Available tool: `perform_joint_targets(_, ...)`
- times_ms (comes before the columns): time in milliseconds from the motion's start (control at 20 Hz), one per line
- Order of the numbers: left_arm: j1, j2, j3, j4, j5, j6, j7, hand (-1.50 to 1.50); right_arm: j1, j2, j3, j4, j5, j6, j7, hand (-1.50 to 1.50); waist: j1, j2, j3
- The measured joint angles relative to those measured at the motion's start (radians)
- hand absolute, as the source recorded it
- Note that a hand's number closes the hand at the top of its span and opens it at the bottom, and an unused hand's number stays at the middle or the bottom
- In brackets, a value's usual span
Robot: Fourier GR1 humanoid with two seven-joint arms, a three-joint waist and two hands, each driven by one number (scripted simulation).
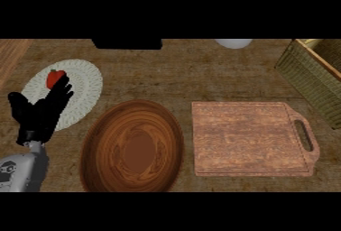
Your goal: Pick the cupcake from the cutting board and place it in the basket
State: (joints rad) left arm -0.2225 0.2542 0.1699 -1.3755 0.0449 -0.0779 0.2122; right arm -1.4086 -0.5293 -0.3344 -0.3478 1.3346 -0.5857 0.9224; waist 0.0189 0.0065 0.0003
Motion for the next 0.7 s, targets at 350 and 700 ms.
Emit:
perform_joint_targets(350, -0.019, 0.004, -0.001, -0.021, 0.0, 0.003, 0.034, 0.0, 0.096, -0.038, -0.026, -0.026, 0.007, -0.093, 0.031, -1.5, 0.0, 0.002, 0.0)
perform_joint_targets(700, 0.001, 0.0, 0.001, -0.053, 0.01, -0.004, 0.048, 0.0, 0.163, -0.06, -0.068, -0.032, -0.055, -0.14, -0.039, -1.5, 0.003, 0.001, 0.001)
